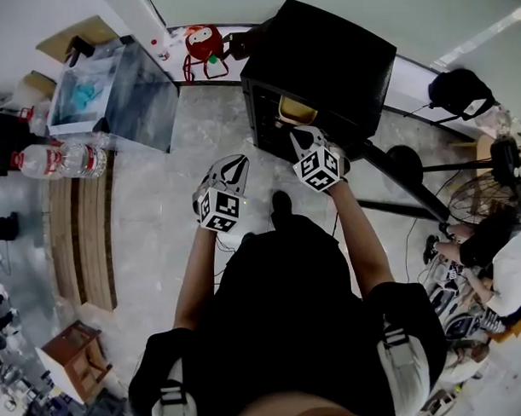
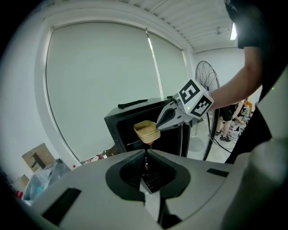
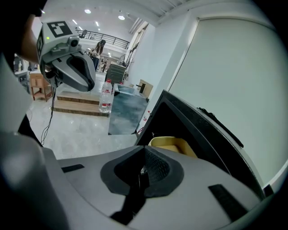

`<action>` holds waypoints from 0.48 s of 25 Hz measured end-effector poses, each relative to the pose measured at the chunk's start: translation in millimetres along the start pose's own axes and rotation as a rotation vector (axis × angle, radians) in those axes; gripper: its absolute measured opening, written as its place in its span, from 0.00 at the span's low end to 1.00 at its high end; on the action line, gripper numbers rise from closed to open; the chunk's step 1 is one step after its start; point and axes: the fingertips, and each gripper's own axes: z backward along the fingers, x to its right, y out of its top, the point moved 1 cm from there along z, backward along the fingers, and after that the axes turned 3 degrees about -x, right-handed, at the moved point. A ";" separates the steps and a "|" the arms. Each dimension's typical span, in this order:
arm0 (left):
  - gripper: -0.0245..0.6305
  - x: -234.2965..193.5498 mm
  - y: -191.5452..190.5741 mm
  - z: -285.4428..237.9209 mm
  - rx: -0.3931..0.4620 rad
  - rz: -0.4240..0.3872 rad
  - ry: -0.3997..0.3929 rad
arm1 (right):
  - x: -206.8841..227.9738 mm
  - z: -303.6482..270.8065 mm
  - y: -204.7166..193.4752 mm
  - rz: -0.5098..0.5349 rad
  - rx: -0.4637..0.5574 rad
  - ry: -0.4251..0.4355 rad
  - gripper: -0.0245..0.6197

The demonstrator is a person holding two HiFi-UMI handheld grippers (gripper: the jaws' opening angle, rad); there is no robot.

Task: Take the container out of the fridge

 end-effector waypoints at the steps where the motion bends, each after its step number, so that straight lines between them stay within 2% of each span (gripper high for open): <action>1: 0.08 0.6 -0.4 0.4 -0.002 0.002 0.002 | 1.1 -0.9 -0.5 0.005 -0.002 -0.002 0.04; 12: 0.08 -3.2 -5.1 0.6 -0.017 0.024 0.027 | 12.4 -14.7 -5.9 0.074 -0.065 -0.016 0.05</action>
